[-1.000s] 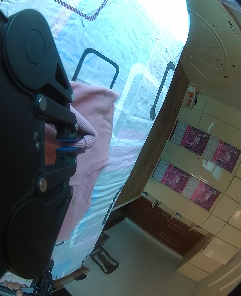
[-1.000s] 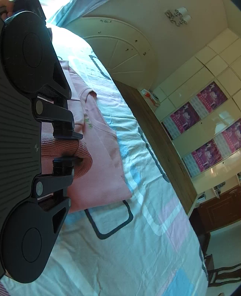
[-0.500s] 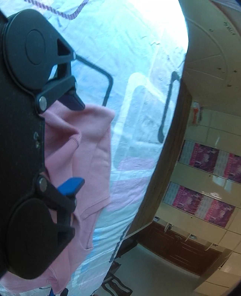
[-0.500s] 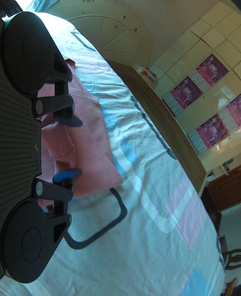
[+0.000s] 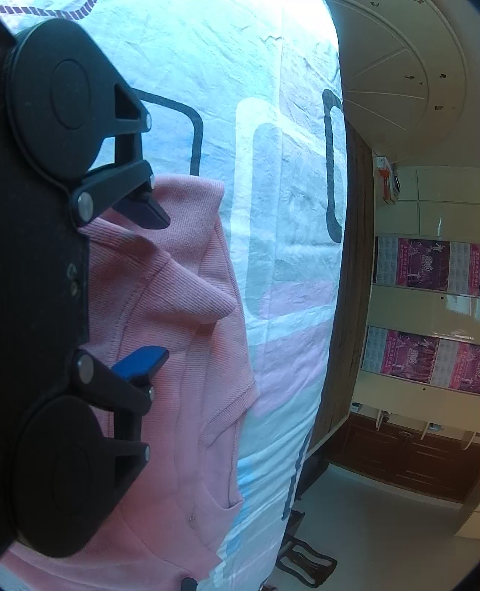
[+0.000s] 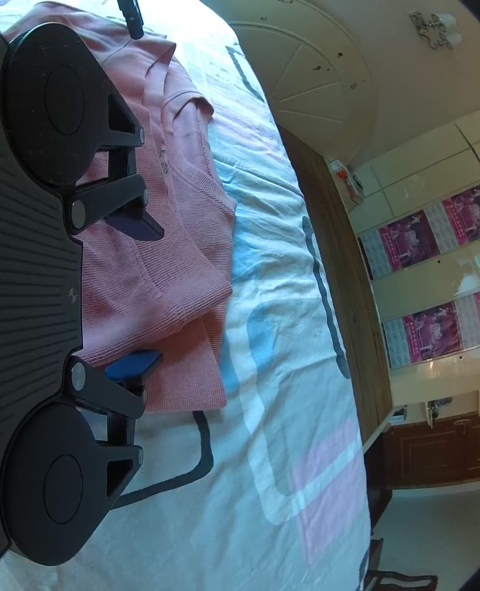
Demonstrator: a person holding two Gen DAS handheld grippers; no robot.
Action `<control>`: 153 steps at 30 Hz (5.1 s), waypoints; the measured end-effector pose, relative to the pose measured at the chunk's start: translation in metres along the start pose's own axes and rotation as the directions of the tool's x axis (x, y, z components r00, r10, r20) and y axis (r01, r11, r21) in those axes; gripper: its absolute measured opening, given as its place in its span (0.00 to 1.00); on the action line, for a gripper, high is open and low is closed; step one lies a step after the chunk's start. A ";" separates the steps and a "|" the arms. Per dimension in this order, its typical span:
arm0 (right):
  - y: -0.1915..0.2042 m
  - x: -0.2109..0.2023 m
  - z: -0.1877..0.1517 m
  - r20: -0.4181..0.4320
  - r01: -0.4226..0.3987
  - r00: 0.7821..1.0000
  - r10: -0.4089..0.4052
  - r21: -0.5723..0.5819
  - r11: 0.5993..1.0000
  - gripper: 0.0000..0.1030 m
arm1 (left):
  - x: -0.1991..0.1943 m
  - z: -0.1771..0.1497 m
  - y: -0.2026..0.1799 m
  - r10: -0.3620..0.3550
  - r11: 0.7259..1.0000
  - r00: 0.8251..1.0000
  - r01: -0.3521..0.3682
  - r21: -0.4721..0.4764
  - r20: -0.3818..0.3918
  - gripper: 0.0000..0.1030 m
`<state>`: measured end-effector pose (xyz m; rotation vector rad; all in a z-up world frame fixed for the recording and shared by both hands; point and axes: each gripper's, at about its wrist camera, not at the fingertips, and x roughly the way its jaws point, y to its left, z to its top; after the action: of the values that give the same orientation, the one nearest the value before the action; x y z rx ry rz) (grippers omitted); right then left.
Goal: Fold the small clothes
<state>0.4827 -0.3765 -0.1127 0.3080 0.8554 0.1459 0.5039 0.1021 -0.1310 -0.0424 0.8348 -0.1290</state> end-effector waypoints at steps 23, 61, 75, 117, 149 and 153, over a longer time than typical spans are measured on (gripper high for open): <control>0.011 0.008 0.019 0.197 0.094 0.978 -0.071 -0.115 0.989 0.09 | -0.011 0.031 0.025 0.037 0.979 0.971 0.013 -0.205 0.237 0.07; 0.111 0.015 -0.050 0.028 -0.024 0.999 0.033 -0.288 0.957 0.27 | -0.020 -0.041 -0.060 0.080 0.988 0.992 -0.092 0.122 0.098 0.57; 0.046 -0.009 -0.080 0.035 0.177 0.984 -0.174 -0.277 0.944 0.54 | -0.026 -0.054 -0.029 0.155 0.988 0.987 -0.155 -0.005 0.032 0.57; 0.113 -0.099 -0.146 0.087 0.175 0.983 -0.161 -0.190 0.966 0.54 | -0.099 -0.102 -0.066 0.104 0.990 0.994 -0.106 0.092 0.029 0.64; 0.119 -0.038 -0.143 -0.018 -0.008 1.000 0.003 -0.292 0.956 0.54 | -0.078 -0.118 -0.109 0.219 0.975 0.975 -0.217 0.046 -0.033 0.72; 0.125 -0.045 -0.137 0.003 -0.027 1.000 0.029 -0.295 0.955 0.54 | -0.093 -0.113 -0.112 0.189 0.981 0.982 -0.189 0.038 0.007 0.71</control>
<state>0.3493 -0.2408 -0.1243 0.0401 0.8091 0.2954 0.3476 0.0051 -0.1287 0.0730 0.8286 0.0338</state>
